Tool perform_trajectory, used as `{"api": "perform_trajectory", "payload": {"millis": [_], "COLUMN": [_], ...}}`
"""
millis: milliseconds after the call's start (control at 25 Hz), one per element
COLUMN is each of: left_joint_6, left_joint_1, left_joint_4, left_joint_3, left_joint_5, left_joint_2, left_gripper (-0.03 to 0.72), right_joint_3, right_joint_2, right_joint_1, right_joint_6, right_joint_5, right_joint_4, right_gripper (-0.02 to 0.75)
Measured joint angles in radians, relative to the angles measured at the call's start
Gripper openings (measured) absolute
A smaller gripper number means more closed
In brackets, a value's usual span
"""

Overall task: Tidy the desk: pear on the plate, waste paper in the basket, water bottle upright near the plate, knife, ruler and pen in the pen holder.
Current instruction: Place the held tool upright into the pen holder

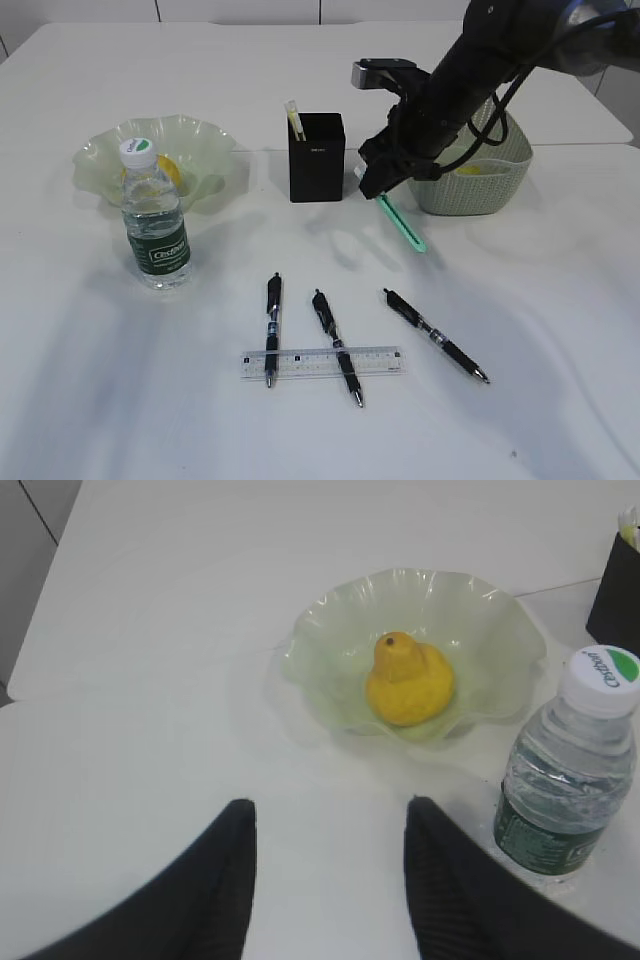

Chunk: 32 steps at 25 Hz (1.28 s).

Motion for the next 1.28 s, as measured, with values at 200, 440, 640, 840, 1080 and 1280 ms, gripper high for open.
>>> {"api": "perform_trajectory", "payload": {"millis": [200, 440, 640, 840, 1080, 1280], "left_joint_6": [0.0, 0.0, 0.0, 0.0, 0.0, 0.0], "left_joint_1": [0.0, 0.0, 0.0, 0.0, 0.0, 0.0], "left_joint_4": [0.0, 0.0, 0.0, 0.0, 0.0, 0.0], "left_joint_3": [0.0, 0.0, 0.0, 0.0, 0.0, 0.0], "left_joint_5": [-0.019, -0.021, -0.023, -0.023, -0.025, -0.025], "left_joint_2": [0.0, 0.0, 0.0, 0.0, 0.0, 0.0], "left_gripper": [0.341, 0.341, 0.341, 0.341, 0.341, 0.341], "right_joint_3": [-0.053, -0.091, -0.096, -0.096, -0.096, -0.096], "right_joint_2": [0.003, 0.003, 0.005, 0.009, 0.011, 0.012], "right_joint_1": [0.013, 0.016, 0.02, 0.027, 0.042, 0.044], "right_joint_6": [-0.002, -0.009, -0.056, -0.158, -0.261, -0.379], "right_joint_5": [-0.037, -0.119, -0.224, -0.341, -0.458, -0.568], "right_joint_4": [0.035, 0.104, 0.181, 0.281, 0.341, 0.453], "right_gripper": [0.135, 0.135, 0.135, 0.135, 0.135, 0.135]}}
